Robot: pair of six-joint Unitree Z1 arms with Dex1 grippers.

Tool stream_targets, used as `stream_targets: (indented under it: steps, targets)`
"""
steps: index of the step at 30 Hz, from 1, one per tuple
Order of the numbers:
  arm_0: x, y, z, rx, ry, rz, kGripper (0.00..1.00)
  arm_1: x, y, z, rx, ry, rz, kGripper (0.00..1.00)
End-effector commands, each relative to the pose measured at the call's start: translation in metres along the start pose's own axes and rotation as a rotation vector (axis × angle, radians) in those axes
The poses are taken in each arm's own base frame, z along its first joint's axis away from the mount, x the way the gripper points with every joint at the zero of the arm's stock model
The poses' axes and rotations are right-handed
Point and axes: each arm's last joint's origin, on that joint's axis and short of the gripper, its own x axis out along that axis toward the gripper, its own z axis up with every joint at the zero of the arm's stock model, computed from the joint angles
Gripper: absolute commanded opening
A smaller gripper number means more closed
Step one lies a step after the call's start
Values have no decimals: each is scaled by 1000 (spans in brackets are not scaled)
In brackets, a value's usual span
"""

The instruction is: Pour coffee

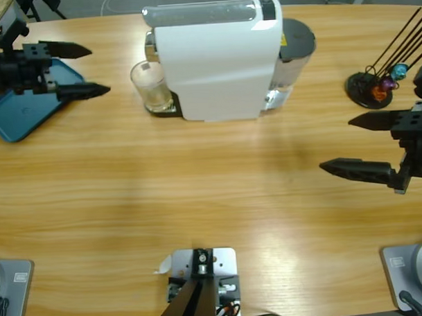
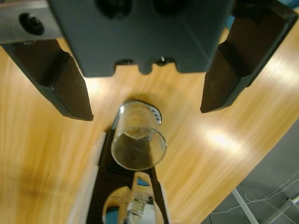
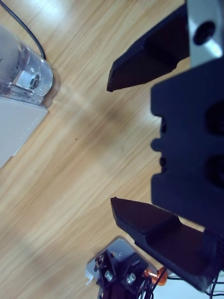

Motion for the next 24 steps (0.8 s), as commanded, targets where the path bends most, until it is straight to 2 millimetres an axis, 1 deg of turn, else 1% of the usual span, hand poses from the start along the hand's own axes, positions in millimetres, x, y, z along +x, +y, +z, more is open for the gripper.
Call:
stream_targets:
  steps: [1,7,11,15,21,24]
  targets:
    - [35,14,-26,-96,-34,-82,1000,7,-1,-3,1,27,19,1000]
    - [53,17,-32,-45,-68,-120,1000,11,-2,-1,2,42,19,1000]
    - [63,18,-38,-35,-62,-131,1000,11,-2,-2,2,40,17,1000]
    - [73,17,-41,-26,-75,-166,1000,11,-2,-2,2,40,17,1000]
    - [78,17,-39,-22,-99,-192,1000,13,-2,-1,-1,47,16,1000]
    - [86,16,-35,-11,-115,-227,1000,13,-2,-1,-2,46,16,1000]
